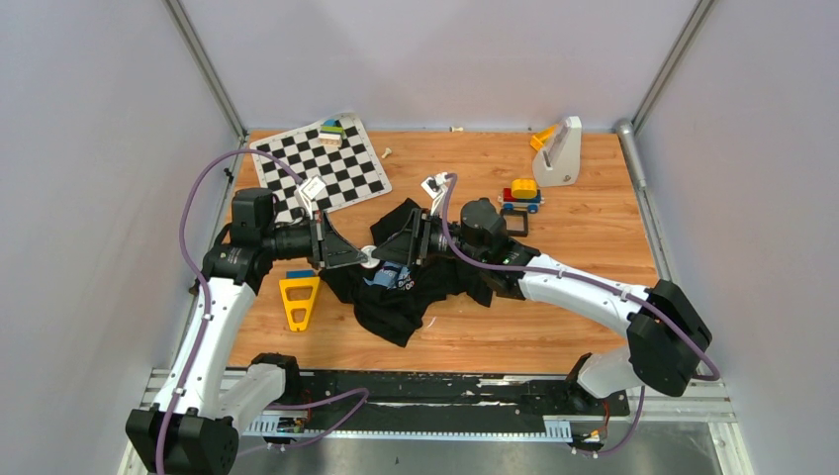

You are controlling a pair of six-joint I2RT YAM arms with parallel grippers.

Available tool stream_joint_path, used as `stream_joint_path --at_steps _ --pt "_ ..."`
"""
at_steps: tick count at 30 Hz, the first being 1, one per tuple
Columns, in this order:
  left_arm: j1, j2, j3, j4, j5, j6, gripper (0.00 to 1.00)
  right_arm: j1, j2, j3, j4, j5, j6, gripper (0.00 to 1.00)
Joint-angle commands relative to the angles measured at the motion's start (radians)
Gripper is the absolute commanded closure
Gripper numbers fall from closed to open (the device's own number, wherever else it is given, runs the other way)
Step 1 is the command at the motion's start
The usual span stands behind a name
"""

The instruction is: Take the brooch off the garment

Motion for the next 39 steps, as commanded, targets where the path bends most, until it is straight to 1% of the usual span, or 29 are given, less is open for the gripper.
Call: stream_joint_path --at_steps 1,7,17,30,39 --pt "0.004 -0.015 -0.005 0.038 0.036 -0.012 1.0 -0.001 0.005 0.043 0.06 -0.025 0.009 0.54" --pt "0.004 -0.012 -0.011 0.057 0.057 -0.029 1.0 -0.002 0.024 0.05 0.061 -0.046 0.01 0.56" --pt "0.004 -0.011 -0.013 0.065 0.069 -0.036 1.0 -0.002 0.03 0.048 0.065 -0.043 0.011 0.61" --pt "0.004 -0.012 -0.022 0.092 0.093 -0.061 1.0 -0.001 0.052 0.057 0.071 -0.047 0.014 0.73" --pt "0.003 -0.018 -0.038 0.145 0.123 -0.109 1.0 -0.001 0.068 0.06 0.082 -0.052 0.019 0.78"
